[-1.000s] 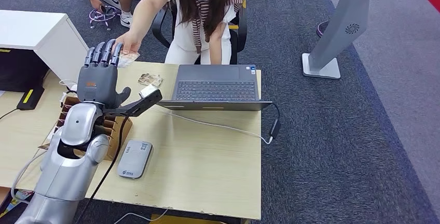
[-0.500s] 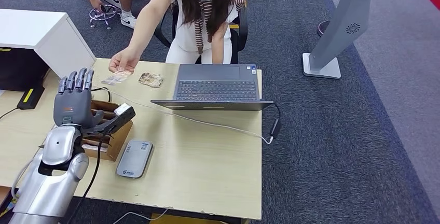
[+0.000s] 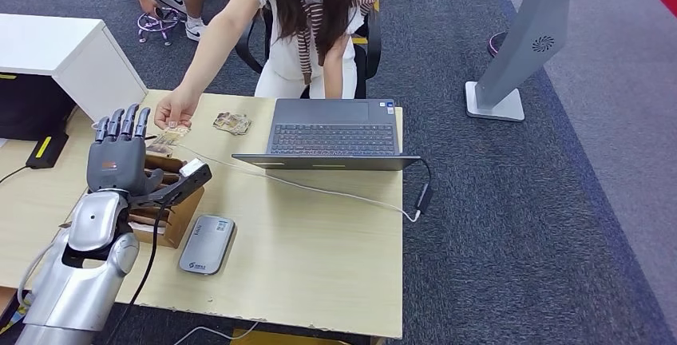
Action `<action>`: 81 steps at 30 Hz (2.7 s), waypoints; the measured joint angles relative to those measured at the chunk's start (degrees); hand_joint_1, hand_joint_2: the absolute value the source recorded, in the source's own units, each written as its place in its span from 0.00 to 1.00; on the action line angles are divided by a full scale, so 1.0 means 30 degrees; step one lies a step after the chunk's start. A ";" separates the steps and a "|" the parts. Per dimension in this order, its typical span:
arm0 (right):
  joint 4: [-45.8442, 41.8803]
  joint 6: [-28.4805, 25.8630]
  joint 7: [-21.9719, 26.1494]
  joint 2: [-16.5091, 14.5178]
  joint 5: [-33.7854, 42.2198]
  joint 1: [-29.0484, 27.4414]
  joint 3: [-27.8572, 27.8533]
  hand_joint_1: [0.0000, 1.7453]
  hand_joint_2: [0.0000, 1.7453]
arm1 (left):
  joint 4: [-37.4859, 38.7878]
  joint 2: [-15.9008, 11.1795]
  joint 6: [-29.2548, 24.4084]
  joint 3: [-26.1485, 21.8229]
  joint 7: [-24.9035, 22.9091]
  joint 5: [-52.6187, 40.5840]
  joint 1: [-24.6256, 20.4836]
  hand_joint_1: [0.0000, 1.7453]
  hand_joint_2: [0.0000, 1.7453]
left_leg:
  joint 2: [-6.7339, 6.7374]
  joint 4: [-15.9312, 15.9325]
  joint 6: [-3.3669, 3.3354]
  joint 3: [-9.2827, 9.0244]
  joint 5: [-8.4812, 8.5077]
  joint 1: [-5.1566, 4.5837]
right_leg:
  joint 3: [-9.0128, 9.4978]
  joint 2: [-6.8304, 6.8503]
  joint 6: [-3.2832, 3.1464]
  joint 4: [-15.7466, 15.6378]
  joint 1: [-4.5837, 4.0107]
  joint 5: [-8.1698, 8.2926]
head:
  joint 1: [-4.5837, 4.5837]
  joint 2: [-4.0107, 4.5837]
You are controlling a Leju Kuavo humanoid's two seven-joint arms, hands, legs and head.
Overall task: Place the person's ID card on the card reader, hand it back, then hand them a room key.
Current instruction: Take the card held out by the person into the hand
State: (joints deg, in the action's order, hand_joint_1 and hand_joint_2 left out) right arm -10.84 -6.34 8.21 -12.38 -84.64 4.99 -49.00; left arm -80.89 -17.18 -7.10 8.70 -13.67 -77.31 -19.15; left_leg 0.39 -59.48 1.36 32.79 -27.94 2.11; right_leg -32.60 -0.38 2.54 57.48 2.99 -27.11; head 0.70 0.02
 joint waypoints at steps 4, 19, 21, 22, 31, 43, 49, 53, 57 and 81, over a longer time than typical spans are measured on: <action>0.0000 0.0016 0.0002 0.0031 0.0027 0.0000 0.0000 0.00 1.00 | 0.0000 0.0004 0.0000 0.0000 0.0004 0.0000 0.0000 0.00 1.00 | 0.0000 0.0000 0.0000 0.0000 0.0000 0.0000 | 0.0000 0.0000 0.0000 0.0000 0.0000 0.0000 | 0.0004 0.0000; 0.0000 0.0124 0.0384 0.0199 0.0193 -0.0029 0.0000 0.00 1.00 | -0.0162 0.0259 -0.0013 0.0005 0.0576 -0.0142 0.0117 0.00 1.00 | -0.0001 0.0000 0.0000 0.0000 0.0000 -0.0001 | 0.0000 0.0001 0.0000 0.0000 0.0001 0.0000 | 0.0002 0.0000; 0.0000 0.0126 0.0443 0.0217 0.0220 -0.0035 0.0000 0.00 1.00 | -0.0341 0.0381 -0.0016 0.0009 0.0685 -0.0242 0.0239 0.00 1.00 | 0.0000 -0.0001 0.0000 0.0000 0.0000 -0.0002 | -0.0001 0.0001 0.0000 0.0000 0.0001 0.0000 | 0.0004 0.0000; 0.0000 0.0126 0.0466 0.0226 0.0220 -0.0037 0.0000 0.00 1.00 | -0.0437 0.0446 -0.0016 0.0015 0.0719 -0.0300 0.0294 0.00 1.00 | 0.0000 -0.0001 0.0000 0.0000 0.0000 -0.0001 | -0.0002 0.0001 0.0000 0.0000 0.0001 0.0000 | 0.0004 0.0000; 0.0000 0.0264 0.0517 0.0260 0.0273 -0.0036 0.0000 0.00 1.00 | -0.1078 0.0805 0.0202 0.0100 0.0740 -0.0546 0.0370 0.00 1.00 | 0.0000 0.0000 0.0000 -0.0001 0.0001 0.0000 | -0.0002 0.0002 0.0000 0.0000 0.0000 0.0001 | 0.0002 0.0000; 0.0000 0.0373 0.0599 0.0299 0.0215 -0.0032 0.0000 0.00 1.00 | -0.1200 0.1173 0.0328 0.0295 0.0816 -0.0645 0.0373 1.00 1.00 | 0.0000 -0.0001 0.0000 -0.0001 0.0001 -0.0001 | -0.0003 0.0002 0.0000 0.0000 0.0000 0.0001 | 0.0000 0.0000; 0.0000 0.0379 0.0603 0.0342 0.0229 -0.0033 0.0000 0.00 1.00 | -0.1530 0.1302 0.0712 0.0925 0.1106 -0.0665 0.0484 1.00 1.00 | 0.0001 -0.0001 0.0000 -0.0001 0.0000 -0.0001 | 0.0000 0.0002 0.0000 0.0000 0.0001 0.0001 | 0.0000 0.0000; 0.0000 0.0419 0.0665 0.0370 0.0224 -0.0034 0.0000 0.00 1.00 | -0.1812 0.1397 0.0783 0.1384 0.1140 -0.0634 0.0589 1.00 1.00 | 0.0000 -0.0001 0.0000 -0.0001 0.0000 -0.0002 | 0.0000 0.0003 0.0000 0.0000 0.0001 0.0001 | 0.0005 0.0000; 0.0000 0.0439 0.0692 0.0395 0.0222 -0.0031 0.0000 0.00 1.00 | -0.1980 0.1499 0.0789 0.1652 0.1142 -0.0632 0.0589 1.00 1.00 | 0.0005 -0.0001 0.0000 -0.0004 0.0000 -0.0001 | 0.0000 0.0001 0.0000 0.0000 0.0001 0.0001 | 0.0005 0.0000; -0.0007 0.0264 0.0581 0.0512 0.0392 -0.0148 -0.0015 0.00 1.00 | -0.3721 0.1636 -0.0720 0.2126 0.1873 0.0705 0.3883 1.00 1.00 | -0.0008 0.0007 -0.0002 0.0012 -0.0004 -0.0001 | 0.0005 0.0007 0.0003 -0.0001 0.0001 -0.0007 | 0.0005 0.0000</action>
State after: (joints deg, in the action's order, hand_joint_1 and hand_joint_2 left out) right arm -10.86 -5.55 9.96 -10.85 -83.47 4.55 -49.05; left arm -92.06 -12.27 -9.26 15.08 -8.05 -75.19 -7.50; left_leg 0.36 -59.46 1.36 32.82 -27.95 2.11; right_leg -32.59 -0.36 2.55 57.48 2.99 -27.14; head 0.72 0.02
